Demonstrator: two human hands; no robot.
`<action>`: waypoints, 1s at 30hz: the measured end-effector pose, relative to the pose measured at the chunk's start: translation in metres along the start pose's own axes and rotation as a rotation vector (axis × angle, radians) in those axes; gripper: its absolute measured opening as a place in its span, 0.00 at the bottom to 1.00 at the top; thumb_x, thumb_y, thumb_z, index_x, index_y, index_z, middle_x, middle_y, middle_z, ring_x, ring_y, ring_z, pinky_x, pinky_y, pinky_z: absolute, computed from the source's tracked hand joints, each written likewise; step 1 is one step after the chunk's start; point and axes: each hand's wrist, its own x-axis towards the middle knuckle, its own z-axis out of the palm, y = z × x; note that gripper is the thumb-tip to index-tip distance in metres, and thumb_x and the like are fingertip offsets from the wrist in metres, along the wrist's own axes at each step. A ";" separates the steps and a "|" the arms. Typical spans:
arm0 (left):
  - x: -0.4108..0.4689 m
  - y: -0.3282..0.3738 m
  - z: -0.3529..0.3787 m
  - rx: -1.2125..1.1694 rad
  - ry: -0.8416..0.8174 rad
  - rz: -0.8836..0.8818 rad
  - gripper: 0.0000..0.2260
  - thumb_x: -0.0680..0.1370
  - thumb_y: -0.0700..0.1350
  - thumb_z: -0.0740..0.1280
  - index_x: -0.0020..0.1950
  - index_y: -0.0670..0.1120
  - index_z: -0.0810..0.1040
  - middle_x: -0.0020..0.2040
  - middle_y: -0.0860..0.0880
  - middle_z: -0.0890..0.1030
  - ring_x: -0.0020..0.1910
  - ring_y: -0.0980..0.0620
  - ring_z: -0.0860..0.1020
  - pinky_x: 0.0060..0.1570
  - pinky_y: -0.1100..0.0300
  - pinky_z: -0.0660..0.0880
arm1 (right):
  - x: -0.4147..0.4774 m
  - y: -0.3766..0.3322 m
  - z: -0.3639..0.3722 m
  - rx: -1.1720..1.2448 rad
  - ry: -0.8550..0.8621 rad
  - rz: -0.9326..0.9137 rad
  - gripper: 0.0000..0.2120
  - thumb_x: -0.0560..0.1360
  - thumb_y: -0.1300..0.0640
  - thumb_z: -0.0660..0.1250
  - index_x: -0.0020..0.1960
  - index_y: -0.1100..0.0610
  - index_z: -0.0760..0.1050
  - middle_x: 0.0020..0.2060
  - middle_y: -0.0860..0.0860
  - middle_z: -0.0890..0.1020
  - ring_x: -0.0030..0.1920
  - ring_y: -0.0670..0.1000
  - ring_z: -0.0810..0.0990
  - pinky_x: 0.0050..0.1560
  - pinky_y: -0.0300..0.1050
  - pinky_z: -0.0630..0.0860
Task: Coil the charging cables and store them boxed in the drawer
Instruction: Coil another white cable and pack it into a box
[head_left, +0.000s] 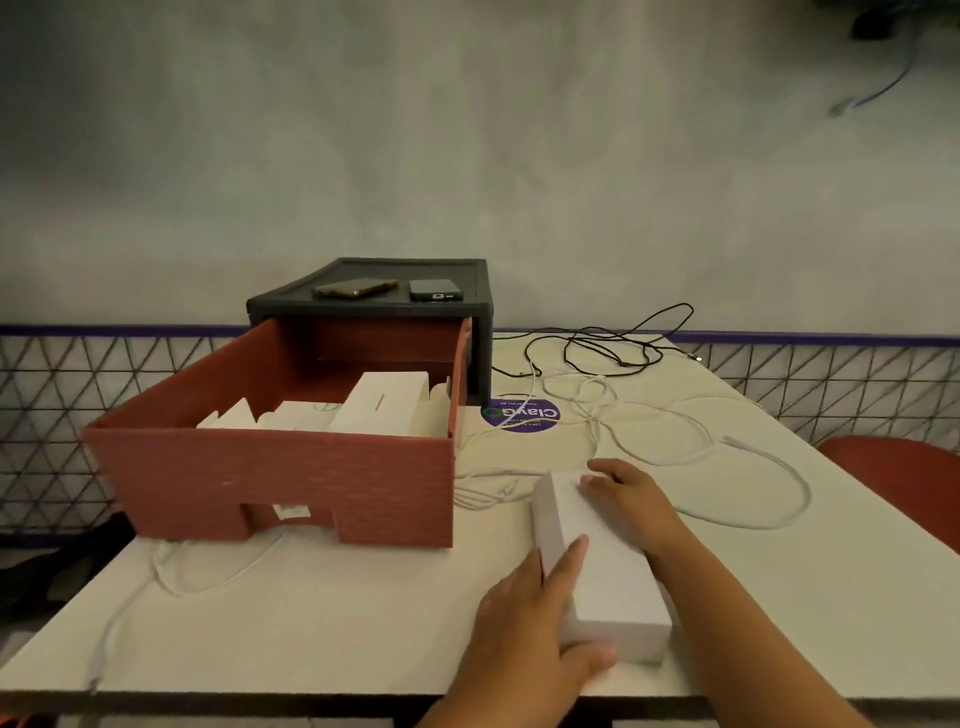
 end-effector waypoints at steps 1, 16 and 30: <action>0.000 -0.001 0.000 -0.013 -0.013 0.003 0.36 0.75 0.56 0.66 0.74 0.65 0.45 0.76 0.58 0.53 0.72 0.55 0.59 0.72 0.57 0.56 | -0.003 -0.003 0.000 0.064 0.001 0.008 0.11 0.76 0.59 0.65 0.58 0.57 0.74 0.56 0.55 0.76 0.52 0.52 0.75 0.46 0.40 0.71; 0.006 0.027 -0.124 -0.542 0.226 0.253 0.16 0.71 0.49 0.71 0.53 0.67 0.73 0.69 0.62 0.61 0.70 0.63 0.61 0.68 0.62 0.63 | -0.045 -0.162 0.014 0.554 0.032 -0.192 0.08 0.75 0.67 0.57 0.44 0.58 0.73 0.30 0.51 0.79 0.22 0.44 0.74 0.20 0.29 0.65; 0.050 -0.077 -0.271 -0.637 0.392 -0.253 0.09 0.80 0.52 0.59 0.58 0.55 0.74 0.57 0.48 0.74 0.53 0.49 0.75 0.49 0.55 0.77 | -0.005 -0.233 0.175 0.264 -0.478 0.179 0.10 0.77 0.54 0.64 0.56 0.55 0.69 0.52 0.57 0.76 0.50 0.55 0.76 0.38 0.44 0.78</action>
